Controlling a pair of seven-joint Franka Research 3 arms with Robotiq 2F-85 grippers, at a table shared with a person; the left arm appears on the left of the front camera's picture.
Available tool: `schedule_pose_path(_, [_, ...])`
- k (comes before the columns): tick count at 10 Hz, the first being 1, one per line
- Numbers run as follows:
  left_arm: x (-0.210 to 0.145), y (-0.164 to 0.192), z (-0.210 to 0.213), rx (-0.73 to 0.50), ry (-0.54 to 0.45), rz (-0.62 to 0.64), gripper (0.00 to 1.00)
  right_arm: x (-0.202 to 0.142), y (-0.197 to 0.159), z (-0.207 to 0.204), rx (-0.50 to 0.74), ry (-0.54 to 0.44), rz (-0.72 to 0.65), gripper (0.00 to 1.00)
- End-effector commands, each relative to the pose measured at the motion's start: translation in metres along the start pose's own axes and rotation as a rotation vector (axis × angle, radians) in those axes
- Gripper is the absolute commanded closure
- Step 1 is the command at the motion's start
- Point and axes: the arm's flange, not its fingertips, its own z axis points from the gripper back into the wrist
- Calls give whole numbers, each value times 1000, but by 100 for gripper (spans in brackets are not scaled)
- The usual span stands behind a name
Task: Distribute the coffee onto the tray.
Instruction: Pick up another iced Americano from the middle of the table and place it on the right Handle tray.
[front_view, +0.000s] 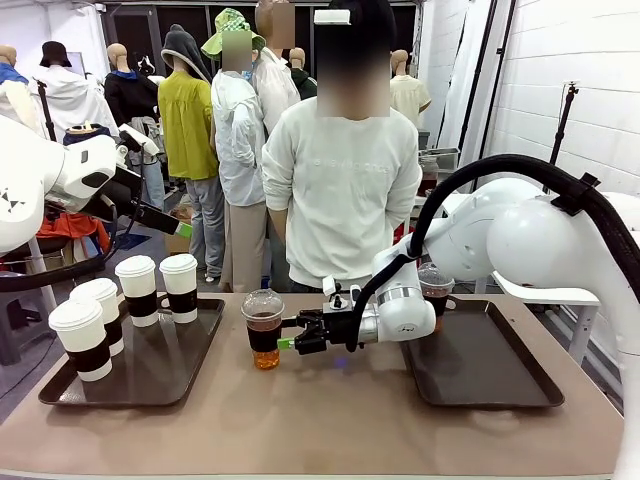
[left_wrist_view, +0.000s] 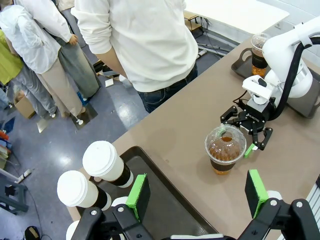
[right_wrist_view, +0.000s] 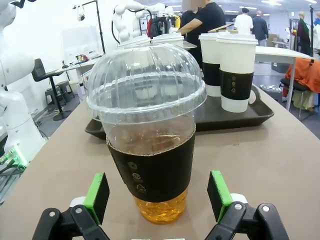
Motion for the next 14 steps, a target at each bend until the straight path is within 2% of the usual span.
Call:
schedule_pose_path(1, [-1, 0, 0, -11, 0, 3, 0, -1, -6, -12, -28, -9, -25, 0])
schedule_pose_path(14, [-1, 0, 0, -11, 0, 3, 0, 2, -5, -48, 41, -11, -45, 0])
